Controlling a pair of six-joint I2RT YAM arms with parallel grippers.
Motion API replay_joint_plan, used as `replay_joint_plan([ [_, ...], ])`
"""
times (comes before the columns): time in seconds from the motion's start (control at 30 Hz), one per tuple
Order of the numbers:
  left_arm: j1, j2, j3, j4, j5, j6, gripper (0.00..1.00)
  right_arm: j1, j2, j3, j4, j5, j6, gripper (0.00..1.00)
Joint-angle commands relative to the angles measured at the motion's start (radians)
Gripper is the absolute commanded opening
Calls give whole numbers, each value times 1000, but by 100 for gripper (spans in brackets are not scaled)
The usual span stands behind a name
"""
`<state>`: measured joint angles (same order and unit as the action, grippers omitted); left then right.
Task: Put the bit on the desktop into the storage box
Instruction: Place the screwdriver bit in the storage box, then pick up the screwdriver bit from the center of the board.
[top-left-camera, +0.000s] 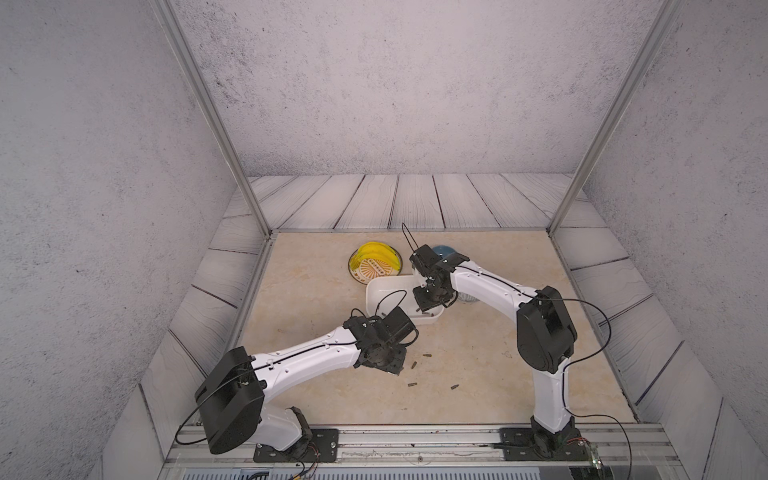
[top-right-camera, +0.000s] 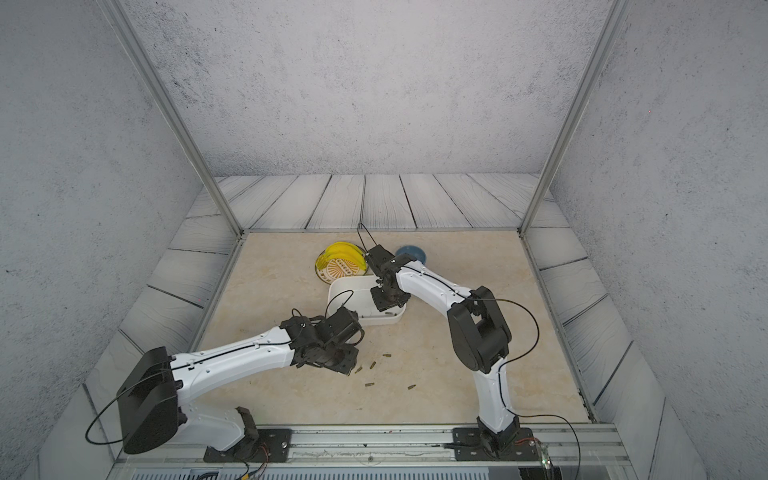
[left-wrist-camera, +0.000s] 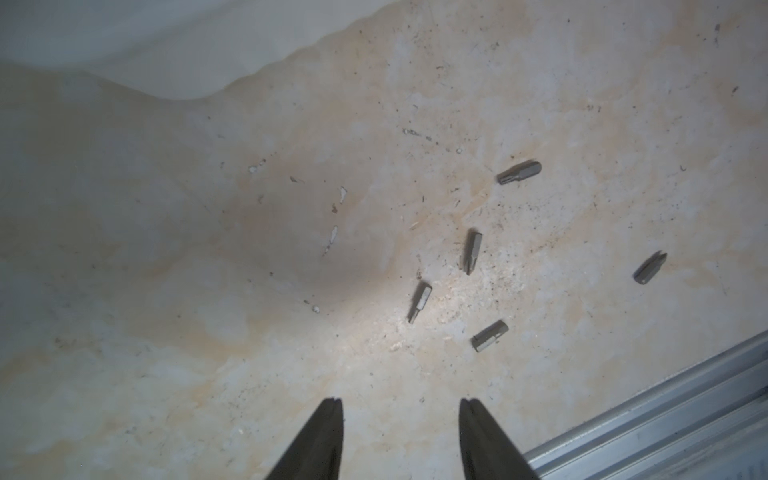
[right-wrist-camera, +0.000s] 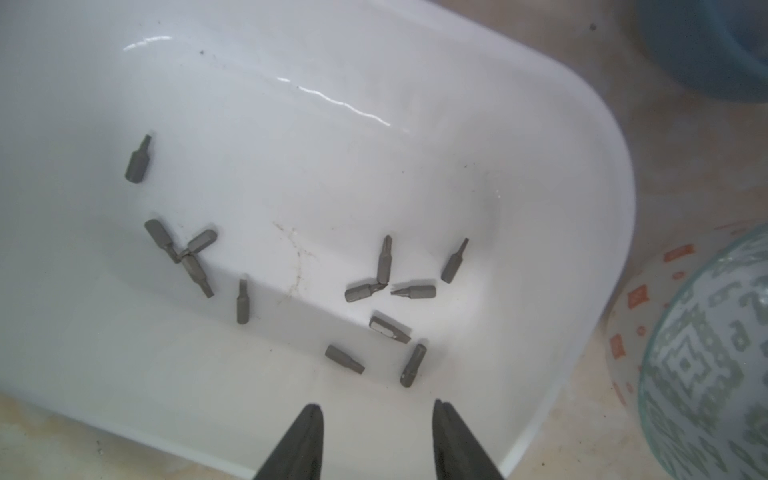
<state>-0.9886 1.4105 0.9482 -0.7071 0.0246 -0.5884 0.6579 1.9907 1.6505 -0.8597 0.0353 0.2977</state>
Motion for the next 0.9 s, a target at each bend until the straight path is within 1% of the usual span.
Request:
replay_joint_plan([
  [0.0,-41,35,-18,7,41,45,51,-73,-140,-29,-34,21,10,48],
  [0.17,-106,147,-16,65,109,122,51,-140,-276,-67,-85,35,-1,48],
  [0.23,-119,196,-12,96,129,147,51,-143,-321,-93,-90,46,-1,48],
  [0.37,-132,278,28,91,134,171,50,-142,-399,-151,-91,47,11,48],
  [0.53,-137,291,57,82,91,174,49,-143,-454,-190,-91,63,15,48],
  [0.7,-137,314,102,24,49,192,49,-144,-467,-190,-97,67,13,48],
  [0.87,-137,339,123,17,71,214,48,-144,-478,-188,-105,76,11,48],
])
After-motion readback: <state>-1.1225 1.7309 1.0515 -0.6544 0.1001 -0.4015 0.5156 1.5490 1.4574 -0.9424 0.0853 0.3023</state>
